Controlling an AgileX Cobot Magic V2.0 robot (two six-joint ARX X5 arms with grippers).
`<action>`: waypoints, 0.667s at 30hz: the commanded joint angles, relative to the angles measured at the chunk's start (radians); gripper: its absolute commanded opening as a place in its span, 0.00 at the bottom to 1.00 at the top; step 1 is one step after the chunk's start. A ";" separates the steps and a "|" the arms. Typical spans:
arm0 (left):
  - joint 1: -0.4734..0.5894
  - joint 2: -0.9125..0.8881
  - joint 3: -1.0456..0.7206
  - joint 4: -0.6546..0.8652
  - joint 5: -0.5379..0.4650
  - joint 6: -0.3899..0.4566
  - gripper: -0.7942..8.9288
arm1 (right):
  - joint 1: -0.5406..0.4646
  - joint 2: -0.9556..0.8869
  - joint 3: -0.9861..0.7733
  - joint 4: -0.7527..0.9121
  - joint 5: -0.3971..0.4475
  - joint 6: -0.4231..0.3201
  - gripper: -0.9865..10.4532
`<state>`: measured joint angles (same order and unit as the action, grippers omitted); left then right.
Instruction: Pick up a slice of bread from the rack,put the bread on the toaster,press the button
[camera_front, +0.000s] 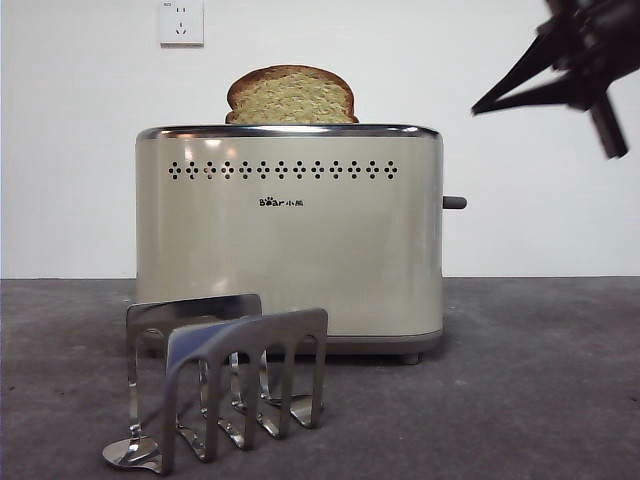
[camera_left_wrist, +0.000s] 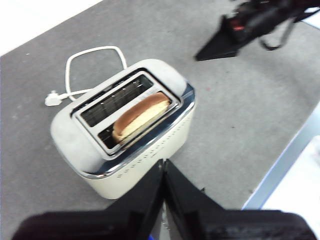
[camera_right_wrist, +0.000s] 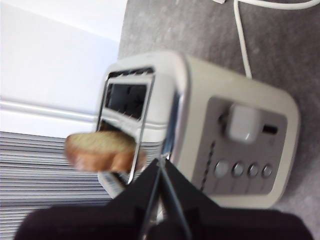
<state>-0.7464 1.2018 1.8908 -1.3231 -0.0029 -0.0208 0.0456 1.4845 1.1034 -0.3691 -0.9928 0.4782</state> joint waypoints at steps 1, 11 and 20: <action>0.003 -0.014 -0.008 0.002 0.006 -0.028 0.08 | 0.008 0.071 0.036 0.002 -0.006 -0.018 0.09; 0.003 -0.091 -0.150 0.002 0.003 -0.055 0.08 | 0.008 0.185 0.076 0.002 0.002 -0.036 0.08; 0.003 -0.108 -0.213 0.002 0.003 -0.065 0.08 | 0.015 0.253 0.077 0.002 0.019 -0.042 0.08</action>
<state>-0.7464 1.1004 1.6848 -1.3235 -0.0002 -0.0734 0.0578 1.7184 1.1778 -0.3698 -0.9726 0.4519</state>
